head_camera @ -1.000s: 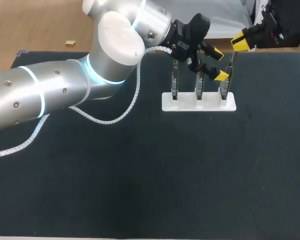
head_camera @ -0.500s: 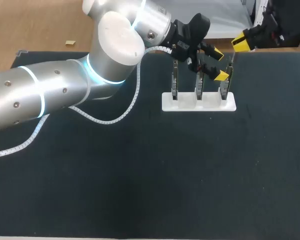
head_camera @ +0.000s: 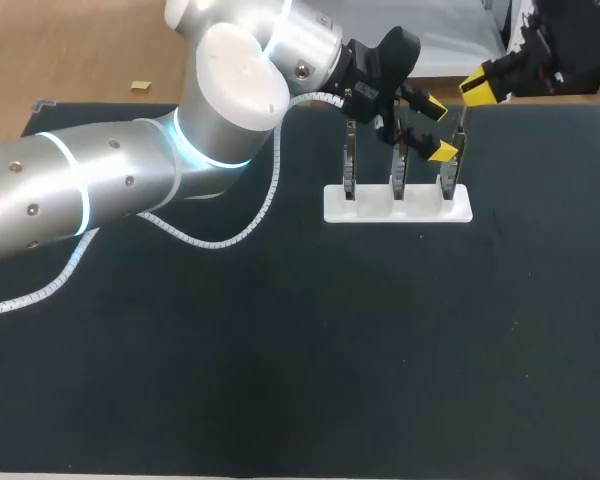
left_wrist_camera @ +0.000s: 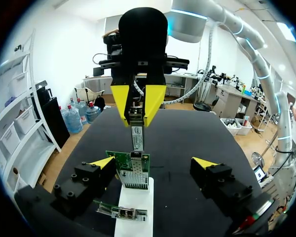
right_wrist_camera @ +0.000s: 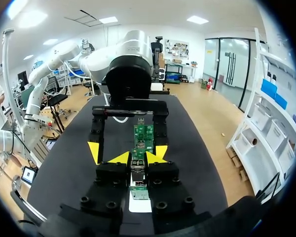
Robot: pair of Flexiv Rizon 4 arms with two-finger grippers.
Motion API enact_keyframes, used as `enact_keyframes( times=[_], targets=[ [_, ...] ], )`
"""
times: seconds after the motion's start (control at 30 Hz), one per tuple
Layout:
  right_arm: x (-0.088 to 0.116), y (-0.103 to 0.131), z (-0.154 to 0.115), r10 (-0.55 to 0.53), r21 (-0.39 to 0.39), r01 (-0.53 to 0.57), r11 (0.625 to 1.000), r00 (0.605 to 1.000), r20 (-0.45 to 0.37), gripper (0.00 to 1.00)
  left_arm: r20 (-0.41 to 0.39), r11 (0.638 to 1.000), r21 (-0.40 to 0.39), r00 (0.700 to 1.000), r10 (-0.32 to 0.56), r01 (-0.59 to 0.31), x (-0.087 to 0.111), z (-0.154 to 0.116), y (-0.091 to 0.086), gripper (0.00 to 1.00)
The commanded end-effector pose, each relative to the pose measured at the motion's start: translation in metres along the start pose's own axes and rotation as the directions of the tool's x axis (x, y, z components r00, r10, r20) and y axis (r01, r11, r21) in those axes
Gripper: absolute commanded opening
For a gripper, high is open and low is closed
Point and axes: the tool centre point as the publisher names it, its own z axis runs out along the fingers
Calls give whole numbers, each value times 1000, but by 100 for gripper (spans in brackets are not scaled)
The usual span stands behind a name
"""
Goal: Pick up the optical module with the left hand, and insert it into the network port with the right hand.
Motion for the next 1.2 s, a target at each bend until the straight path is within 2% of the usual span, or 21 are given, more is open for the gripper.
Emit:
enact_keyframes(
  times=[0.03,0.67,1.2],
  targets=[
    [-1,-2,2,2,0,-2,1000,1000,-5,0,-7,1000,6,1000,-2,2,-2,1,3,100],
    [1,-4,7,5,-3,-6,1000,1000,-29,0,-7,1000,6,1000,-2,2,-2,1,3,100],
    [0,1,6,4,27,-3,1000,999,-36,0,-7,1000,6,1000,-2,2,-2,1,3,100]
  ],
)
